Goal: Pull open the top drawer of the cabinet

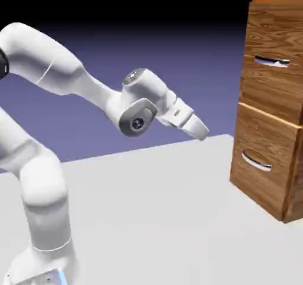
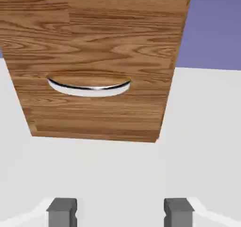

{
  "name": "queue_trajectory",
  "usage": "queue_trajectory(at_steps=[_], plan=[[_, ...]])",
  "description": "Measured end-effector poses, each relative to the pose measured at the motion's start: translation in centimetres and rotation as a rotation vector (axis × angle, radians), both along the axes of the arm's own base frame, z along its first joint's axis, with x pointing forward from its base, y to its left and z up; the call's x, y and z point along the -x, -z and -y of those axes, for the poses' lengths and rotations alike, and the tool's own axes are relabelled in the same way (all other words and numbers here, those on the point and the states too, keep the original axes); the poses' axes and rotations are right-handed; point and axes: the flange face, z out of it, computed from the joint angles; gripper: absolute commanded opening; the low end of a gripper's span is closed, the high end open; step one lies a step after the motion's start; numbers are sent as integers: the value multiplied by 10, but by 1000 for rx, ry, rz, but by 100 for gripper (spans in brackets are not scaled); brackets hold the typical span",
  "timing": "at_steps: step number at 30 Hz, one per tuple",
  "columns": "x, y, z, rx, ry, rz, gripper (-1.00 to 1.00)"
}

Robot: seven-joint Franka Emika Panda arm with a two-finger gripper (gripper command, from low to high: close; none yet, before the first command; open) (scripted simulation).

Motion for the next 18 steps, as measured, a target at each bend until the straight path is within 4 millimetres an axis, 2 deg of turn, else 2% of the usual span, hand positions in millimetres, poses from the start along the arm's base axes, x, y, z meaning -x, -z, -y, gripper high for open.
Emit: queue_trajectory(at_steps=[9,18], plan=[[-34,66,-62,542,-581,-216,0],[-46,138,-122,953,-1239,-366,0]])
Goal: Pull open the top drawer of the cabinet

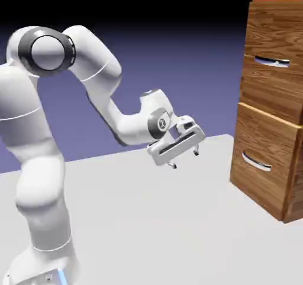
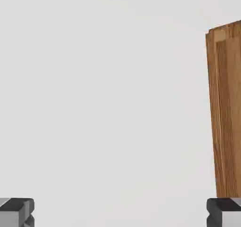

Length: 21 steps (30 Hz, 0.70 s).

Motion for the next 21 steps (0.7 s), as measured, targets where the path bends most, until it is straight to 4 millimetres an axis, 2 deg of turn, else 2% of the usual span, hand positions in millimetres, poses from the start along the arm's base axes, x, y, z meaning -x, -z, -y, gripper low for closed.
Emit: queue_trajectory(at_steps=[6,11,16,21], plan=[[1,41,-39,193,-447,-116,0],[5,66,-69,321,-817,-174,0],[8,80,-100,433,-1179,-183,0],[9,82,-130,546,-1516,-136,0]])
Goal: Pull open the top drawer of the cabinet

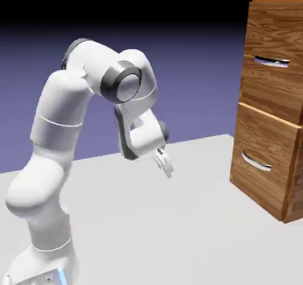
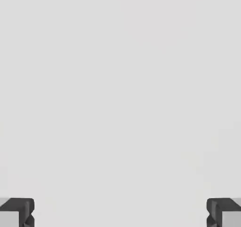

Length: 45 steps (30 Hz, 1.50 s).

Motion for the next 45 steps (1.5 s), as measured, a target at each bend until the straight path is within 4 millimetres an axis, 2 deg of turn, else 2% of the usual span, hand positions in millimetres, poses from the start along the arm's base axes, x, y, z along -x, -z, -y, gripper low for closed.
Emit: queue_trajectory(at_steps=[5,11,17,23,28,32,36,41,42,43,45], plan=[[-4,-11,-26,49,-323,65,0],[-17,-40,-50,112,-656,211,0],[-41,-87,-59,208,-905,418,0],[-75,-148,-46,363,-1050,651,0],[-108,-206,-14,546,-1083,830,0],[-135,-254,29,725,-1054,939,0],[-159,-299,87,924,-981,1000,0],[-183,-349,181,1183,-840,988,0],[-184,-353,190,1204,-827,982,0],[-184,-353,190,1204,-827,982,0],[-202,-354,190,1203,-827,983,0]])
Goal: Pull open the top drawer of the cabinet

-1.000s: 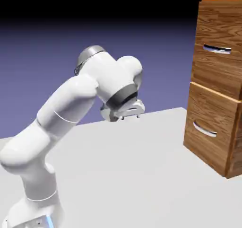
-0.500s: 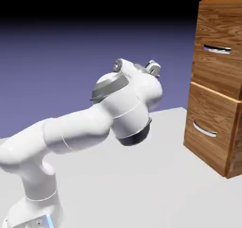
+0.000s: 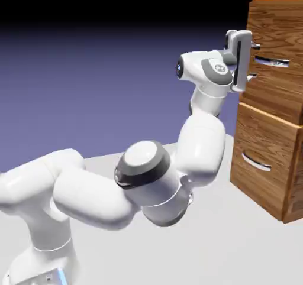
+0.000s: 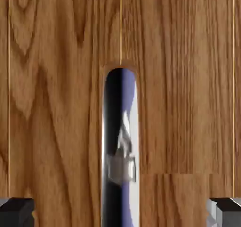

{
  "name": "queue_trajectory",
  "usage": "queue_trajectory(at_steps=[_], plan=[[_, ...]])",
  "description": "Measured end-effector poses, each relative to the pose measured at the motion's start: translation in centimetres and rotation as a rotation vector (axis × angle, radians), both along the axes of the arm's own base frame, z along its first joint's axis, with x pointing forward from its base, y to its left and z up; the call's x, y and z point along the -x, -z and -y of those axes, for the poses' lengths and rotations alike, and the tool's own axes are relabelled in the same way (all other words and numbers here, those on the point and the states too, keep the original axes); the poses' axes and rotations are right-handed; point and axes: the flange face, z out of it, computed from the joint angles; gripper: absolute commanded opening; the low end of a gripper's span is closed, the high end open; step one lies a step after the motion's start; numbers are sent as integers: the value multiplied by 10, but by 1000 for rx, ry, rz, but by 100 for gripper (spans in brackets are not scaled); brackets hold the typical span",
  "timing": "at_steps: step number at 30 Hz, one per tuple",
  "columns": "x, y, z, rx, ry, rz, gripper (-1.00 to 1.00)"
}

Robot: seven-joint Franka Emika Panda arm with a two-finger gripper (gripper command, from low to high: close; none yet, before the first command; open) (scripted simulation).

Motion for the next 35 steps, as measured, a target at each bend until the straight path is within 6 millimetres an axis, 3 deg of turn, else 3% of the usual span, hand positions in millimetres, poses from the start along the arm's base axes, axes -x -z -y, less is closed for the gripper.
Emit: queue_trajectory(at_steps=[3,4,6,15,23,31,32,34,35], plan=[[-26,0,0,1,0,0,0],[-32,1,0,1,0,0,-100],[-32,1,0,1,0,0,-100],[48,0,0,1,1,3,-100],[134,0,0,1,1,3,-100],[236,0,0,1,1,3,-100],[248,0,0,1,1,3,100],[247,1,0,1,0,0,100],[263,0,0,-1,-1,0,100]])
